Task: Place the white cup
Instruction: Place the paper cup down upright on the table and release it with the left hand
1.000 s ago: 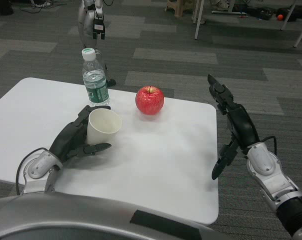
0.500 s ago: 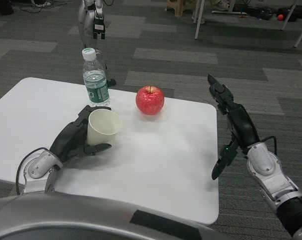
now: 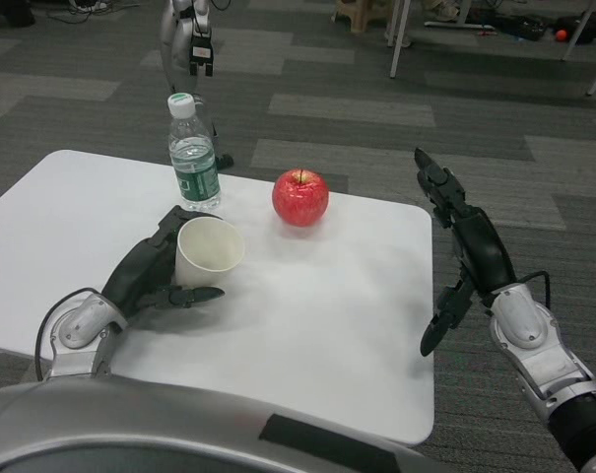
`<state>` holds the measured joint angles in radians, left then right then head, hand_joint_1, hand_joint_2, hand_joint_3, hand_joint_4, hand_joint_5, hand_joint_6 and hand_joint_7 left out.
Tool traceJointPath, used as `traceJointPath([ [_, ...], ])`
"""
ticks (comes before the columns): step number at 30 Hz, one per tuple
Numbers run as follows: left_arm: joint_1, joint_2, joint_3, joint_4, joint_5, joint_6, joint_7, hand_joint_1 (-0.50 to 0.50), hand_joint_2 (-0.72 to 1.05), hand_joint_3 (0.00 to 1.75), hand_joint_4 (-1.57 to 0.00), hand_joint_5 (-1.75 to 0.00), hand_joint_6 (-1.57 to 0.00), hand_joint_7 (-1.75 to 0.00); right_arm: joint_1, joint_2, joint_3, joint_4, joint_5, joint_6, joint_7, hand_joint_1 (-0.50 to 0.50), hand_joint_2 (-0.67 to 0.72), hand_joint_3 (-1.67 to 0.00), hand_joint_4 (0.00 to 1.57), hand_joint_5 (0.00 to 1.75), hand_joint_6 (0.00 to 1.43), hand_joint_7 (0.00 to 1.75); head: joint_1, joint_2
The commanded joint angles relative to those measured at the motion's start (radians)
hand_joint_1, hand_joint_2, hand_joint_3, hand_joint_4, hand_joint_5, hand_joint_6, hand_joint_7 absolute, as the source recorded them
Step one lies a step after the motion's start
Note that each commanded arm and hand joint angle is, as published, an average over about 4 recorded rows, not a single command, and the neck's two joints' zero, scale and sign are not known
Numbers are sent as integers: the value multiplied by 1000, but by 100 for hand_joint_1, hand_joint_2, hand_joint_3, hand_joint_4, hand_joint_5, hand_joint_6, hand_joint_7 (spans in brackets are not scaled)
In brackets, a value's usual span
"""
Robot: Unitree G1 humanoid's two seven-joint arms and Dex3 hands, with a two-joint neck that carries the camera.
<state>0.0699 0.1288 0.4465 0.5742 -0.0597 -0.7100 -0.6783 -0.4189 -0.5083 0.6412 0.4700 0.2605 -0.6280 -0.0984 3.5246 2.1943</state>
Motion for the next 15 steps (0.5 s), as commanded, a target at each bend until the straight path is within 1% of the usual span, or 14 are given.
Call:
traceJointPath([
  [1, 65, -8, -22, 36, 26, 61, -10, -36, 69, 9, 0, -157, -47, -168, 6, 0, -5, 2, 5, -2, -6, -49, 72, 0, 0, 0, 0, 0, 3, -2],
  [4, 58, -3, -51, 19, -34, 57, -10, -34, 63, 9, 0, -164, -51, -168, 6, 0, -5, 2, 4, -2, -6, -49, 72, 0, 0, 0, 0, 0, 3, -2],
  [7, 50, 2, -80, 5, -97, 51, -9, -31, 60, 9, 0, -164, -52, -168, 5, 0, -5, 2, 5, -2, -6, -50, 72, 0, 0, 0, 0, 0, 3, -2],
  [11, 40, 10, -99, -48, -104, 52, -8, -28, 52, 9, 0, -164, -59, -168, 6, 1, -6, 2, 5, -1, -5, -48, 72, 0, 0, 0, 0, 0, 5, 1],
  [15, 37, 18, -107, -82, -104, 56, -7, -26, 52, 9, 0, -164, -64, -168, 5, 1, -5, 2, 5, -1, -6, -49, 72, 0, 0, 0, 0, 0, 17, 0],
])
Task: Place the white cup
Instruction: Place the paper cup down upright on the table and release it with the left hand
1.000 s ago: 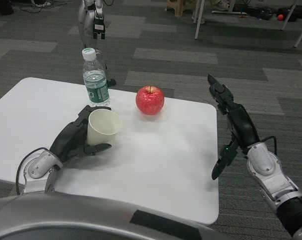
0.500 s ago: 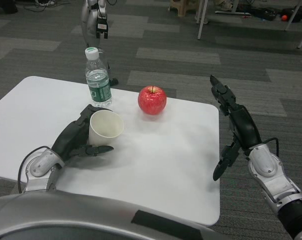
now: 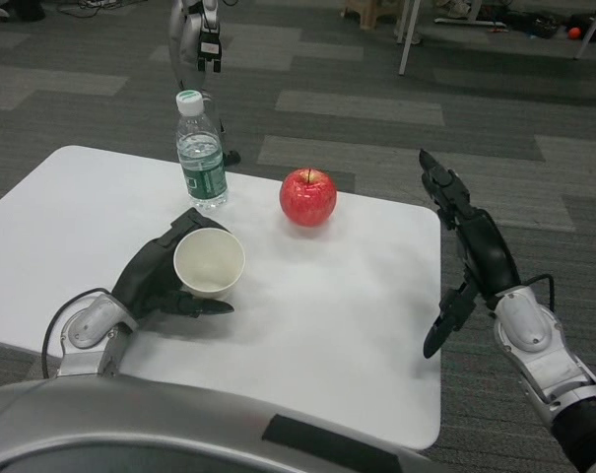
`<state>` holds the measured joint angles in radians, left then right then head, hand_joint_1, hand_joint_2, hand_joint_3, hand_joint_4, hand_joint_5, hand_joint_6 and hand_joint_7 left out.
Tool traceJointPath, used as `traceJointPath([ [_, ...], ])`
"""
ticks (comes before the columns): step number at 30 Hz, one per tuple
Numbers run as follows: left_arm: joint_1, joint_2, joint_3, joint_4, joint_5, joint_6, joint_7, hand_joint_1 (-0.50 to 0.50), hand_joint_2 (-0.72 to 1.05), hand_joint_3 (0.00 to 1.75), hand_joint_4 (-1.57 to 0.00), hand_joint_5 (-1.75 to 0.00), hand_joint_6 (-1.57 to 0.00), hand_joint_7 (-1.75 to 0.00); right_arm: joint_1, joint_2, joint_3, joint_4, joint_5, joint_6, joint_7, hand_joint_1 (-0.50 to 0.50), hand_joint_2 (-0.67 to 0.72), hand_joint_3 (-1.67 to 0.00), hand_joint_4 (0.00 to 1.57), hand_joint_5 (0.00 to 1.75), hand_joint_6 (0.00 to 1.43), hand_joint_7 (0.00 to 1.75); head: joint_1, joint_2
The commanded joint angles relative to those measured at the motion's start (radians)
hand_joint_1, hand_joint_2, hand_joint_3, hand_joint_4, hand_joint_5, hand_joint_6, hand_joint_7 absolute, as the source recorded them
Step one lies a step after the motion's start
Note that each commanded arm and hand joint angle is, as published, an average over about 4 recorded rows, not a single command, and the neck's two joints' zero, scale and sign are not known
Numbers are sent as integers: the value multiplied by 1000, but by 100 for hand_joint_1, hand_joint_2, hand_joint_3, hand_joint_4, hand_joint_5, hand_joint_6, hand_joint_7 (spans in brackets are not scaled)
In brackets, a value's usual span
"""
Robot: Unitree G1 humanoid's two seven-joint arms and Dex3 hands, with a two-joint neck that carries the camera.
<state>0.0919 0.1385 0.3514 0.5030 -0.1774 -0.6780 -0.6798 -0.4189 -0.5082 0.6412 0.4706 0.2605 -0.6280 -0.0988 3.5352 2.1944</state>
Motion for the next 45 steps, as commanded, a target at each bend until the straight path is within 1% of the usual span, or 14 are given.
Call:
traceJointPath([
  [1, 14, 15, -12, -23, 15, 26, -6, -26, 52, 9, 0, -164, -65, -168, 5, 0, -5, 2, 5, -1, -5, -49, 72, 0, 0, 0, 0, 0, 11, -1],
  [5, 14, 43, -12, -63, 18, 41, -6, -26, 52, 9, 0, -164, -67, -168, 5, 0, -3, 2, 5, -2, -5, -47, 72, 0, 0, 0, 0, 0, 19, -3],
  [9, 24, 86, -7, -92, 1, 55, -6, -24, 52, 9, 0, -175, -68, -168, 6, 0, -3, 3, 5, -1, -5, -50, 72, 0, 0, 0, 0, 0, 39, -6],
  [14, 36, 102, 3, -87, 17, 53, -6, -26, 52, 4, 0, -175, -68, -168, 5, 0, 0, 5, 5, -2, -5, -48, 72, 0, 0, 0, 0, 0, 56, -5],
  [18, 48, 102, 20, -73, 49, 46, -6, -26, 58, 9, 0, -172, -62, -166, 5, 0, 0, 5, 5, -2, -5, -48, 72, 0, 0, 0, 0, 0, 65, -9],
  [21, 56, 102, 30, -59, 58, 42, -6, -22, 72, 9, 0, -164, -45, -152, 4, 0, 0, 5, 5, -2, -5, -48, 72, 0, 0, 0, 0, 0, 74, -10],
  [24, 64, 102, 36, -39, 59, 41, -6, -23, 91, 9, 0, -157, -22, -117, 2, 0, 1, 5, 5, -2, -5, -48, 72, 0, 0, 0, 0, 0, 79, -12],
  [26, 68, 102, 39, -29, 59, 41, -6, -28, 87, 9, 0, -151, -15, -103, 2, 0, 2, 5, 5, -2, -5, -46, 72, 0, 0, 0, 0, 0, 80, -14],
  [29, 73, 103, 43, -21, 59, 39, -6, -37, 87, 9, 0, -144, -3, -87, 2, -1, 2, 5, 5, -2, -6, -49, 72, 0, 0, 0, 0, 0, 85, -17],
  [33, 75, 106, 41, -13, 57, 19, -4, -49, 96, 9, 0, -157, 0, -61, 2, 0, 2, 6, 5, -1, -7, -47, 72, 0, 0, 0, 0, 0, 88, -18],
  [35, 75, 108, 42, -12, 55, 14, -4, -50, 91, 4, 0, -164, 0, -56, 2, 0, 2, 6, 5, -1, -6, -46, 72, 0, 0, 0, 0, 0, 89, -19],
  [40, 77, 108, 44, -18, 70, 9, -3, -50, 72, 9, 0, -164, 0, -56, 2, 0, 2, 6, 5, -2, -7, -46, 72, 0, 0, 0, 0, 0, 91, -20],
  [43, 81, 108, 50, -37, 107, 21, -1, -50, 45, 9, 0, -164, 0, -54, 2, 0, 2, 6, 5, -1, -7, -48, 72, 0, 0, 0, 0, 0, 91, -20],
  [45, 84, 108, 63, -52, 141, 39, 0, -50, 14, 9, 0, -164, 0, -47, 2, 0, 2, 6, 5, -2, -7, -48, 72, 0, 0, 0, 0, 0, 91, -20],
])
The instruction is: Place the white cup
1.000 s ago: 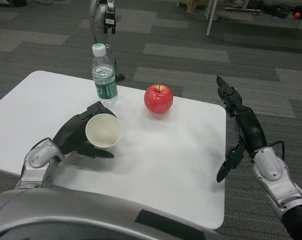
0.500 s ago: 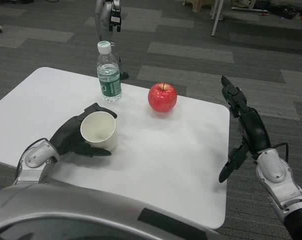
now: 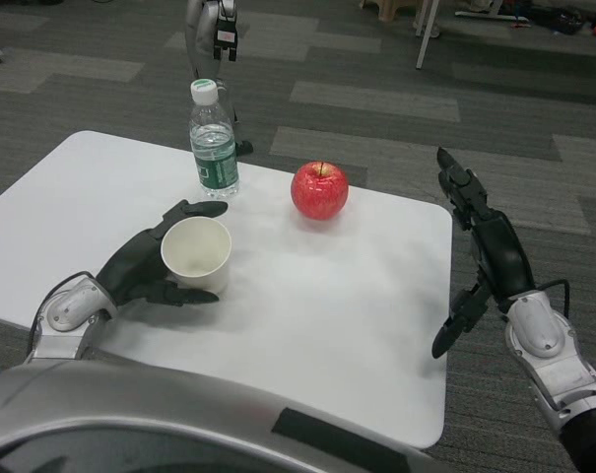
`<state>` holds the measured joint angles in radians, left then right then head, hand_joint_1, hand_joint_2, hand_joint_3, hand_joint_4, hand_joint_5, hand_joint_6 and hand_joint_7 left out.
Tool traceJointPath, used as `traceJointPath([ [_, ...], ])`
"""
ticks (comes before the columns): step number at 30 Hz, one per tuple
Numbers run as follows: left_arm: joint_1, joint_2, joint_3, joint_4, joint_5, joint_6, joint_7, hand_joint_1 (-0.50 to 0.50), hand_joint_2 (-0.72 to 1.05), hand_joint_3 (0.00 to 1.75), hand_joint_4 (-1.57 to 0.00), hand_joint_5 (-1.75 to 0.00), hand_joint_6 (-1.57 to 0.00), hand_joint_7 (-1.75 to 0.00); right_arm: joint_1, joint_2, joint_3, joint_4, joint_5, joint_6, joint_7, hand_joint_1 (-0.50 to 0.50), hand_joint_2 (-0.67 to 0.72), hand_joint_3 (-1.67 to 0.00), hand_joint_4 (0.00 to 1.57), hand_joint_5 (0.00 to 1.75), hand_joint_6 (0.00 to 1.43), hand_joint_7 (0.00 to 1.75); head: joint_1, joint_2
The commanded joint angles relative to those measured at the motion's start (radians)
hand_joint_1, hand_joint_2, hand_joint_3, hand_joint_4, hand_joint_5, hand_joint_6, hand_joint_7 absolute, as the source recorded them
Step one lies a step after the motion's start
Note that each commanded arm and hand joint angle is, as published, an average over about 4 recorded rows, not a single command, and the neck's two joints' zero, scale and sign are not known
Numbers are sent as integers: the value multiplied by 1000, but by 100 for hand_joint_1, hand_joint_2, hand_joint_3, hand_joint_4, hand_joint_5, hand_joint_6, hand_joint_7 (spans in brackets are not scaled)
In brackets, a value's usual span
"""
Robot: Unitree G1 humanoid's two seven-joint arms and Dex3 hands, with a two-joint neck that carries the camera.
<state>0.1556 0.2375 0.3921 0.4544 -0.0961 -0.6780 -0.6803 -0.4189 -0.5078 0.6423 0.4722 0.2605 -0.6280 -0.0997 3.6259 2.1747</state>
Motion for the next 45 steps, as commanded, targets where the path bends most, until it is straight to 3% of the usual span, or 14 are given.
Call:
traceJointPath([
  [1, 24, 9, 27, -11, 69, 50, 3, -50, -2, 9, 0, -164, 0, -44, 2, 0, 0, 5, 5, -2, -6, -47, 72, 0, 0, 0, 0, 0, 2, -2],
  [6, 40, 7, 38, -51, 87, 106, 18, -50, -53, 9, 0, -164, 0, -35, 2, 0, 2, 5, 5, -1, -6, -47, 72, 0, 0, 0, 0, 0, 12, -6],
  [14, 56, 5, 54, -97, 88, 182, 50, -50, -72, 9, 0, -164, 0, -35, 0, 0, 5, 8, 5, -1, -6, -48, 72, 0, 0, 0, 0, 0, 24, -7],
  [18, 58, 7, 74, -99, 71, 183, 62, -50, -64, 9, 0, -164, 0, -35, -1, 0, 6, 7, 5, -1, -6, -46, 72, 0, 0, 0, 0, 0, 33, -7],
  [26, 94, 23, 135, -133, 28, 181, 72, -50, -64, 9, 0, -164, 0, -35, -4, 0, 8, 10, 5, -1, -6, -47, 72, 0, 0, 0, 0, 0, 55, 3],
  [34, 104, 31, 258, -115, -83, 151, 91, -50, -59, 9, 0, -164, 0, -35, -4, 0, 8, 12, 5, -3, -11, -48, 72, 0, 0, 0, 0, 0, 72, 18],
  [40, 130, 51, 314, -127, -211, 140, 150, -50, -55, 9, 0, -162, 0, -35, -8, -2, 7, 15, 5, -2, -11, -48, 72, 0, 0, 0, 0, 0, 81, 32],
  [45, 115, 57, 318, -247, -283, 150, 227, -50, -55, 9, 0, -146, 0, -35, -20, 0, 6, 27, 6, -1, -11, -46, 72, 0, 0, 0, 0, 0, 33, 51],
])
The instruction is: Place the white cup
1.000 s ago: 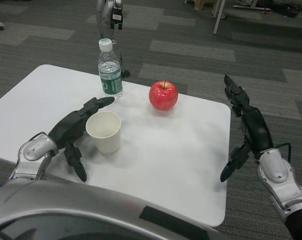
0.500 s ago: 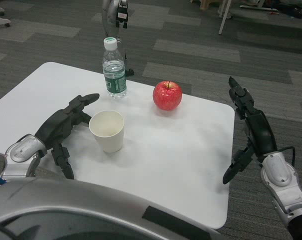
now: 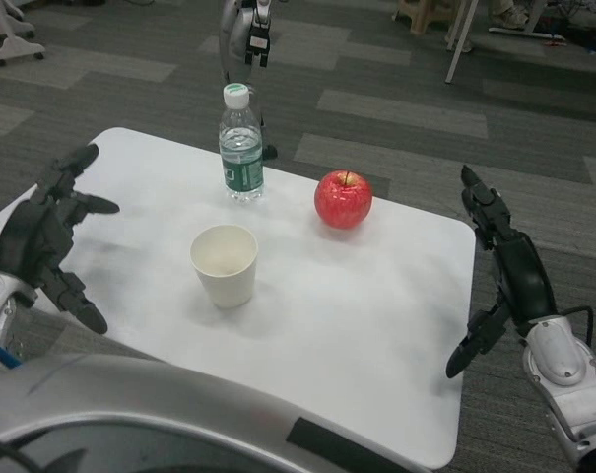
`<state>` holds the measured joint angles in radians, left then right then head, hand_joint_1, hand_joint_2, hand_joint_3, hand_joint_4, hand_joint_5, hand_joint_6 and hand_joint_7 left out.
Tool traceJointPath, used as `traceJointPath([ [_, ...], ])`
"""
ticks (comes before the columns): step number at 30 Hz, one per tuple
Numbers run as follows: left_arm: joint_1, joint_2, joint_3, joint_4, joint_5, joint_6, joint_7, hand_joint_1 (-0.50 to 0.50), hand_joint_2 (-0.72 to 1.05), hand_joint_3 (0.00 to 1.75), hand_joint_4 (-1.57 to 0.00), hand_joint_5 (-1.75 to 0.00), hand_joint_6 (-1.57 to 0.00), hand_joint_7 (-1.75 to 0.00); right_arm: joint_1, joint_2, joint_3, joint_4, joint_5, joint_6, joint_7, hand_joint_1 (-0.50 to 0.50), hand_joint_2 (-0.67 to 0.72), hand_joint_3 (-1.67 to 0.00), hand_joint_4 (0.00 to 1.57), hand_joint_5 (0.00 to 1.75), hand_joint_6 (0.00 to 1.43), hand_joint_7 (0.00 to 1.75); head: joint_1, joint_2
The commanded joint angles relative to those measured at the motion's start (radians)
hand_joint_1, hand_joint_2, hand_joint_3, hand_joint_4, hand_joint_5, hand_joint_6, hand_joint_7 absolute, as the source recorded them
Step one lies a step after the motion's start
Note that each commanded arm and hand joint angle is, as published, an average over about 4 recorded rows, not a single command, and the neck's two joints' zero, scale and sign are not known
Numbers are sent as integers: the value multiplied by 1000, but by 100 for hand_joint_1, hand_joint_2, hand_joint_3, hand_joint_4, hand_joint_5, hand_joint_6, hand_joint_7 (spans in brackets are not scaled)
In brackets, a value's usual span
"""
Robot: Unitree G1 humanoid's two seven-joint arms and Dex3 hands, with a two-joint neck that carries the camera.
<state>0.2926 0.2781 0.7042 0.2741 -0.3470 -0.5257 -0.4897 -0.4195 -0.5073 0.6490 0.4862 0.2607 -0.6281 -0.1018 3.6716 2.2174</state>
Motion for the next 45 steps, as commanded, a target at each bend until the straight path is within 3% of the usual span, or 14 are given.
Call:
traceJointPath([
  [1, -30, 16, 8, -93, -40, -4, 52, -50, -55, 9, 0, -144, 0, -35, -23, 0, 0, 14, 6, -1, -9, -46, 72, 0, 0, 0, 0, 0, -18, 13],
  [7, -60, 5, 29, -215, -71, 12, 87, -50, -46, 9, 0, -113, 0, -35, -31, -2, 0, 8, 6, -1, -9, -46, 72, 0, 0, 0, 0, 0, -33, 36],
  [16, -73, 7, 24, -270, -119, 64, 105, -50, -46, 9, 0, -123, 0, -31, -31, -2, 0, 2, 5, -2, -9, -48, 72, 0, 0, 0, 0, 0, -49, 59],
  [23, -80, 6, 3, -271, -148, 65, 106, -50, -37, 9, 0, -144, 0, -38, -31, -2, 0, -3, 6, -2, -9, -46, 72, 0, 0, 0, 0, 0, -51, 61],
  [31, -93, 7, -34, -267, -174, 64, 103, -50, -37, 9, 0, -103, -1, -42, -29, -2, 0, -5, 6, -2, -9, -46, 72, 0, 0, 0, 0, 0, -50, 53],
  [45, -97, 13, -37, -266, -175, 62, 105, -50, -37, 9, 0, -103, 0, -49, -26, -3, -2, -9, 6, -3, -9, -46, 72, 0, 0, 0, 0, 0, -42, 63],
])
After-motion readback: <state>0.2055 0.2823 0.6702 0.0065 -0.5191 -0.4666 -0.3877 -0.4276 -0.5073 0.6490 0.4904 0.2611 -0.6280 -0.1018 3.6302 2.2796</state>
